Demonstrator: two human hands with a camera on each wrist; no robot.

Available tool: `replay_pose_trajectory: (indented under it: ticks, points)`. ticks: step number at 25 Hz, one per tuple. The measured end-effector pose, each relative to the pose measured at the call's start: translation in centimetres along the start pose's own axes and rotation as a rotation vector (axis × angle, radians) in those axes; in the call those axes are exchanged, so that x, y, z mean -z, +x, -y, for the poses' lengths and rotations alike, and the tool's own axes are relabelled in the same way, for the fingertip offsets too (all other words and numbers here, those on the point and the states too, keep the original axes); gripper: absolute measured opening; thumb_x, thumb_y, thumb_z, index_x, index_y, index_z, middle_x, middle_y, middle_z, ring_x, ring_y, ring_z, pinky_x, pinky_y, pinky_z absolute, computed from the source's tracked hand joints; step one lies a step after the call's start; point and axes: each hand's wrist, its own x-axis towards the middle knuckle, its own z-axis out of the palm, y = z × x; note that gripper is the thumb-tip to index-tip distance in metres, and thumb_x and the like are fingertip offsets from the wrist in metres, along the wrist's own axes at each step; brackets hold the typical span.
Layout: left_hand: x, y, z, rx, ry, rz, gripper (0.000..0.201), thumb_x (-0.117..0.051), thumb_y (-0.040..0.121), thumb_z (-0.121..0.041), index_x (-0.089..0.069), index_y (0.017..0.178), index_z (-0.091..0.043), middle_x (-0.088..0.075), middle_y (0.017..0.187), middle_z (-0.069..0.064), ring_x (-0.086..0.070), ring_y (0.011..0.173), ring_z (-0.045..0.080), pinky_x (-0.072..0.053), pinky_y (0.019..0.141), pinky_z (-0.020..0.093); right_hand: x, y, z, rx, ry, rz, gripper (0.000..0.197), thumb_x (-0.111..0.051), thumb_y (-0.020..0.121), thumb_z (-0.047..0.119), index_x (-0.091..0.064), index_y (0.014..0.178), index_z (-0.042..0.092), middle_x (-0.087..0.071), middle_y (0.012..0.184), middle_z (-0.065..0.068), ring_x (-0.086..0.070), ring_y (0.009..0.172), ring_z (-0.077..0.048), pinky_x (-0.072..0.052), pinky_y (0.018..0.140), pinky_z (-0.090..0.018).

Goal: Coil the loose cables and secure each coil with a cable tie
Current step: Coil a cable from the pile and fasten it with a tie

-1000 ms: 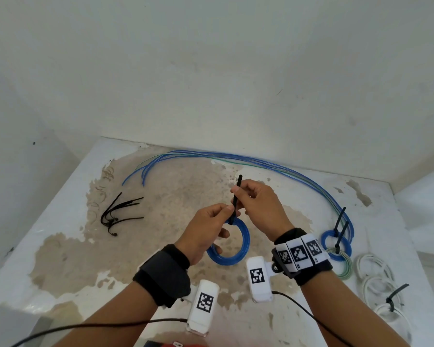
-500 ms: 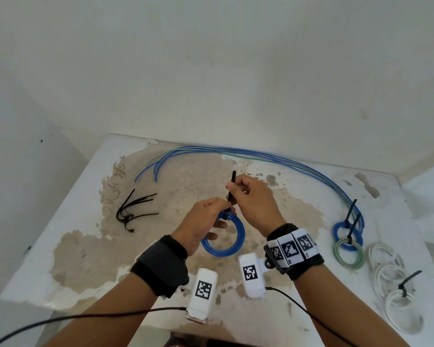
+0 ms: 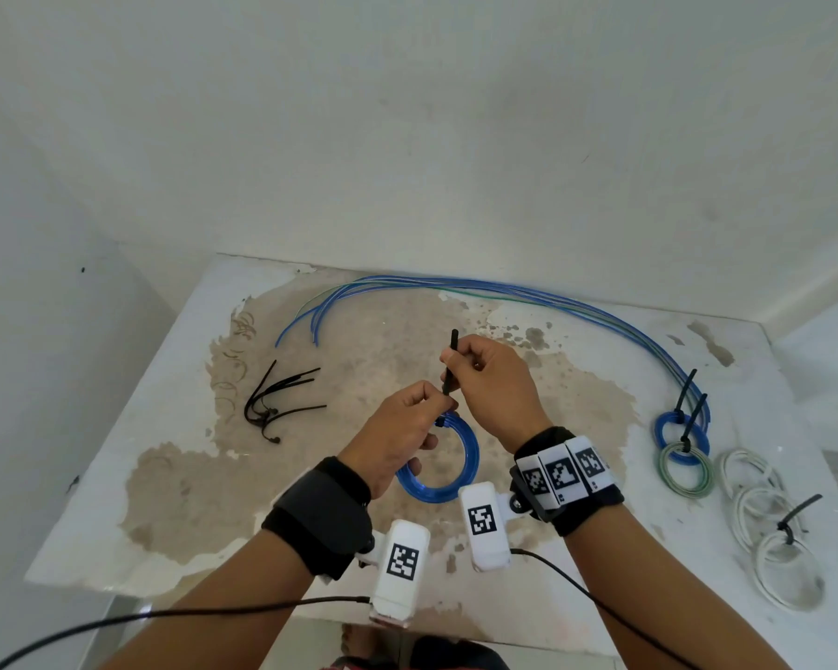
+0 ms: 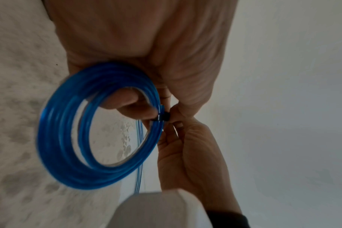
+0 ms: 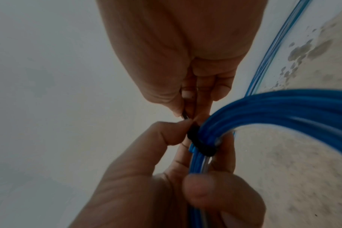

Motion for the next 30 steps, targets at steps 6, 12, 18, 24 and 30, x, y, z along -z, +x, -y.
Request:
replay_pose_trajectory:
  ticks: [6, 12, 18, 24, 30]
  points:
    - [1.8, 0.0, 0.1, 0.014, -0.105, 0.089, 0.021, -0.056, 0.099, -0.037, -0.069, 0.100, -0.021, -0.062, 0.095, -0.005, -0.030, 0.053, 0.009, -0.028, 0.044, 0.022, -0.3, -0.7, 1.0, -0.070, 0.172, 0.032, 0.022, -0.061, 0.101, 0.030, -0.068, 0.086, 0.016, -0.075, 0.083, -0.003, -0.073, 0.072, -0.013, -0.053, 0.066, -0.028]
    - [3.8, 0.3, -0.2, 0.050, -0.361, 0.093, 0.027, -0.057, 0.099, -0.039, -0.067, 0.106, -0.015, -0.056, 0.078, -0.006, -0.037, 0.049, 0.006, -0.030, 0.039, 0.018, 0.3, -4.3, 0.5, -0.415, 0.288, 0.399, 0.045, -0.051, 0.100, 0.054, -0.068, 0.119, 0.017, -0.075, 0.110, -0.005, -0.074, 0.098, -0.028, -0.061, 0.081, -0.036]
    - [6.2, 0.1, 1.9, 0.053, -0.261, 0.183, 0.032, -0.054, 0.101, -0.032, -0.068, 0.120, -0.010, -0.074, 0.106, 0.005, -0.072, 0.090, 0.019, -0.057, 0.081, 0.032, -0.2, -6.0, -1.5, -0.361, 0.425, 0.314, 0.022, -0.058, 0.102, 0.023, -0.068, 0.113, 0.007, -0.076, 0.098, -0.006, -0.073, 0.083, -0.015, -0.060, 0.073, -0.029]
    - [5.6, 0.1, 3.2, -0.001, -0.180, 0.204, 0.024, -0.059, 0.099, -0.019, -0.067, 0.122, -0.012, -0.076, 0.101, 0.001, -0.073, 0.097, 0.017, -0.059, 0.084, 0.028, -0.2, -6.9, -2.6, -0.421, 0.533, 0.250, 0.027, -0.060, 0.100, 0.026, -0.068, 0.119, 0.008, -0.076, 0.099, -0.007, -0.074, 0.085, -0.015, -0.060, 0.068, -0.025]
    - [2.9, 1.7, 2.6, 0.008, -0.433, 0.216, 0.028, -0.054, 0.101, -0.016, -0.062, 0.126, -0.007, -0.071, 0.095, -0.001, -0.071, 0.089, 0.011, -0.060, 0.077, 0.025, 1.8, -8.1, -5.2, -0.548, 1.111, 0.280, 0.036, -0.049, 0.101, 0.031, -0.071, 0.122, 0.012, -0.070, 0.124, -0.011, -0.071, 0.106, -0.026, -0.059, 0.082, -0.036]
